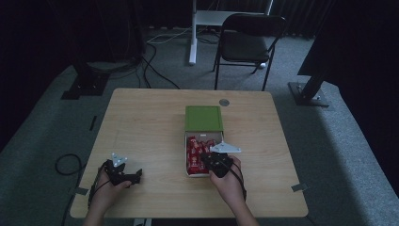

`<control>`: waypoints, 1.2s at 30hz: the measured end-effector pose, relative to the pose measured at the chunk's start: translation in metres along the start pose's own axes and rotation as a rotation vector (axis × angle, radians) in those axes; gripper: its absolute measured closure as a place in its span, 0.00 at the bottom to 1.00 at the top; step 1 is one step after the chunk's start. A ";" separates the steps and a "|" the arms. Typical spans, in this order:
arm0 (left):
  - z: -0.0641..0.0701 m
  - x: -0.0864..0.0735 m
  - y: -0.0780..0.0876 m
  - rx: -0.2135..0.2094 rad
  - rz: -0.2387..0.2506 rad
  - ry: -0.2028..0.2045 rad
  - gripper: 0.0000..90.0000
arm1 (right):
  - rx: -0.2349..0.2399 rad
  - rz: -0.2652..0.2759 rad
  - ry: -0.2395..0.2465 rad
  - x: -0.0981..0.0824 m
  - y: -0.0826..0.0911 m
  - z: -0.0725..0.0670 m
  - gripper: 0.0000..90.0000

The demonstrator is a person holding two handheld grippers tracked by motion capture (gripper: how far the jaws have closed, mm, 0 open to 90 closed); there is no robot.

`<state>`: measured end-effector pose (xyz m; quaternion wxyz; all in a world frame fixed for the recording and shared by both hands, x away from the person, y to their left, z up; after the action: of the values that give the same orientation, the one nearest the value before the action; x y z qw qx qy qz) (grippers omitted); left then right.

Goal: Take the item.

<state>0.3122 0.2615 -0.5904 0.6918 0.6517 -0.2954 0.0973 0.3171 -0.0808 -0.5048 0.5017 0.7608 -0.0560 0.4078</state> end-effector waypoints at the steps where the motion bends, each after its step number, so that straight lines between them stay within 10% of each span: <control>1: 0.000 0.000 0.000 0.000 0.000 0.000 0.02 | 0.003 0.004 0.000 0.000 0.002 0.000 0.97; 17: 0.000 0.000 0.000 0.000 0.000 0.000 0.02 | 0.055 0.038 0.003 0.000 0.033 0.001 0.97; 36: 0.000 0.000 0.000 0.000 -0.001 0.000 0.02 | 0.002 0.127 -0.009 0.013 0.061 0.026 0.96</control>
<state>0.3122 0.2616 -0.5904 0.6918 0.6518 -0.2952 0.0969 0.3103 -0.1274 -0.4563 0.4740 0.7580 -0.1060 0.4353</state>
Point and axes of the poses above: each handheld gripper's, and its own axes: y roughly backward along the jaws, x roughly out of its top, z roughly to its right, the point moved 3 cm from there along -y, roughly forward along the jaws, and after that the axes turned 12 degrees about -z, right-handed, at the moved point
